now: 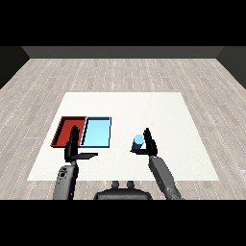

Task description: Pick the blue can and put it in the blue box

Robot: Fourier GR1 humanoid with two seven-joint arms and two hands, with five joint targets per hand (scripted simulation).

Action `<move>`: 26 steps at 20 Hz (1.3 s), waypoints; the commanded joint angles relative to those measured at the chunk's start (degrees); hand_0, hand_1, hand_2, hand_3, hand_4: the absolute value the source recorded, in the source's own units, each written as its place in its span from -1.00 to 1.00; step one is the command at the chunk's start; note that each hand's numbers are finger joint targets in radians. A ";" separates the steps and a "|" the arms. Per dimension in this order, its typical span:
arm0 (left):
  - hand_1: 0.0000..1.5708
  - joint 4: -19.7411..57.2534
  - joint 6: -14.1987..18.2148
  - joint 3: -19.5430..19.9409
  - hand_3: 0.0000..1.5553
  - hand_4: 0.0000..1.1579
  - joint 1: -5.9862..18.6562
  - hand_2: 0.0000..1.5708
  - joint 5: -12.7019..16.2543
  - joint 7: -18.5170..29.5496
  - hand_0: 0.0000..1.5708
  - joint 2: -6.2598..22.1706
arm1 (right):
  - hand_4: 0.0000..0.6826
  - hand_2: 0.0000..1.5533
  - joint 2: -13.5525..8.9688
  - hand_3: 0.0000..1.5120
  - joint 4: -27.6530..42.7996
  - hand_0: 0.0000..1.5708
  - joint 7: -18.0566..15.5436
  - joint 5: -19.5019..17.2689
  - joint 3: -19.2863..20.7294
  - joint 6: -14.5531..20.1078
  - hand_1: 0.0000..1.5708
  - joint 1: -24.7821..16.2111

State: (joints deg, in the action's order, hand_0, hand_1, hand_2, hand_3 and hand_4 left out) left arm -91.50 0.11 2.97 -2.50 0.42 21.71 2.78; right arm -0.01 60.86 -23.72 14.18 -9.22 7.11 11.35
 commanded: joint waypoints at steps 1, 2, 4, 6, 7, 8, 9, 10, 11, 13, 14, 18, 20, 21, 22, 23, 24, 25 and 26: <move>-1.00 -0.98 0.41 -1.49 -1.00 -1.00 -2.67 -1.00 -0.63 2.54 -1.00 -1.65 | -1.00 -1.00 0.01 -1.00 5.14 -1.00 5.03 -0.87 0.04 0.96 -1.00 -0.70; -1.00 -2.56 1.21 -2.38 -1.00 -1.00 -3.14 -1.00 -1.78 0.49 -1.00 -1.73 | -1.00 -1.00 -0.43 -1.00 -2.34 -1.00 0.49 0.64 4.11 -3.07 -1.00 1.97; -1.00 -1.86 1.87 -1.50 -1.00 -1.00 0.02 -1.00 -0.90 -1.98 -1.00 -1.59 | -1.00 -1.00 0.01 -1.00 -1.03 -1.00 1.58 2.21 0.91 0.70 -1.00 2.80; -1.00 3.44 -0.64 1.78 -1.00 -1.00 2.48 -1.00 0.89 1.19 -1.00 0.88 | -1.00 -1.00 0.01 -1.00 -4.93 -1.00 -1.32 4.21 1.03 -1.14 -1.00 5.07; -1.00 -0.27 0.38 0.48 -1.00 -1.00 2.63 -1.00 0.61 -3.16 -1.00 0.20 | -1.00 -1.00 0.01 -1.00 -3.70 -1.00 -1.57 3.96 -0.39 -1.30 -1.00 1.82; -1.00 -3.42 1.03 -1.36 -1.00 -1.00 -0.42 -1.00 -0.36 -3.08 -1.00 -0.98 | -1.00 -1.00 0.01 -1.00 -0.11 -1.00 5.10 3.10 -1.04 1.30 -1.00 4.66; -1.00 7.70 0.35 0.90 -1.00 -1.00 3.24 -1.00 0.09 4.93 -1.00 -1.04 | -1.00 -1.00 0.01 -1.00 -4.03 -1.00 1.05 2.71 2.28 -2.87 -1.00 4.43; -1.00 0.57 -1.57 0.05 -1.00 -1.00 -0.81 -1.00 1.45 0.45 -1.00 -0.07 | -1.00 -1.00 0.01 -1.00 -5.65 -1.00 -1.48 5.04 -0.42 -0.09 -1.00 4.07; -1.00 2.13 0.94 0.47 -1.00 -1.00 3.25 -1.00 -0.70 0.67 -1.00 0.03 | -1.00 -1.00 0.01 -1.00 -3.05 -1.00 1.80 6.19 -4.03 3.36 -1.00 5.20; -1.00 2.25 -0.80 1.20 -1.00 -1.00 -0.03 -1.00 0.64 3.42 -1.00 0.33 | -1.00 -1.00 0.01 -1.00 -3.76 -1.00 1.69 4.71 -1.88 1.96 -1.00 5.73; -1.00 0.14 3.50 -2.50 -1.00 -1.00 0.14 -1.00 -2.92 1.29 -1.00 -2.65 | -1.00 -1.00 0.01 -1.00 -9.67 -1.00 -2.76 8.77 -3.12 2.42 -1.00 9.00; -1.00 2.88 1.31 -0.40 -1.00 -1.00 3.35 -1.00 -0.75 -0.36 -1.00 -0.73 | -1.00 -1.00 0.00 -1.00 -4.51 -1.00 1.15 4.42 -2.25 3.26 -1.00 5.82; -1.00 4.48 -0.09 1.38 -1.00 -1.00 1.31 -1.00 0.83 3.34 -1.00 -0.04 | -1.00 -1.00 0.01 -1.00 -10.00 -1.00 -0.17 4.87 0.03 2.01 -1.00 9.71; -1.00 -4.82 1.08 -1.79 -1.00 -1.00 -1.42 -1.00 -0.27 -3.27 -1.00 -1.06 | -1.00 -1.00 0.01 -1.00 -4.13 -1.00 3.76 5.03 -0.08 2.38 -1.00 6.79; -1.00 -0.28 0.94 -0.77 -1.00 -1.00 1.07 -1.00 0.15 -1.17 -1.00 -1.08 | -1.00 -1.00 0.01 -1.00 -12.40 -1.00 -4.40 8.96 -2.18 3.05 -1.00 7.89; -1.00 2.00 1.78 -1.25 -1.00 -1.00 1.40 -1.00 -1.20 1.24 -1.00 -1.68 | -1.00 -0.36 0.01 -1.00 -9.55 -1.00 -4.05 8.30 -4.01 6.94 -1.00 7.51; -1.00 -0.10 -0.13 0.44 -1.00 -1.00 0.58 -1.00 0.84 0.02 -1.00 0.19 | -1.00 0.39 0.01 0.25 -11.05 0.12 -5.96 8.15 -6.72 10.26 0.12 7.30; -1.00 0.08 0.35 -0.92 -1.00 -1.00 -1.72 -1.00 0.11 2.50 -1.00 -1.39 | -1.00 0.59 0.01 0.56 -12.56 0.36 -3.27 7.09 -6.35 11.69 0.36 9.98; -1.00 1.21 0.21 -0.78 -1.00 -1.00 1.93 -1.00 0.28 0.35 -1.00 -0.93 | 0.22 0.81 0.01 0.84 -12.84 0.76 -1.80 6.30 -4.04 10.55 0.76 7.89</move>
State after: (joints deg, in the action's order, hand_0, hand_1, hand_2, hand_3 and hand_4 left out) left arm -90.89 0.82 2.38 -1.67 0.35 22.14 1.89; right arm -0.04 51.01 -25.99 21.00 -13.35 14.60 18.93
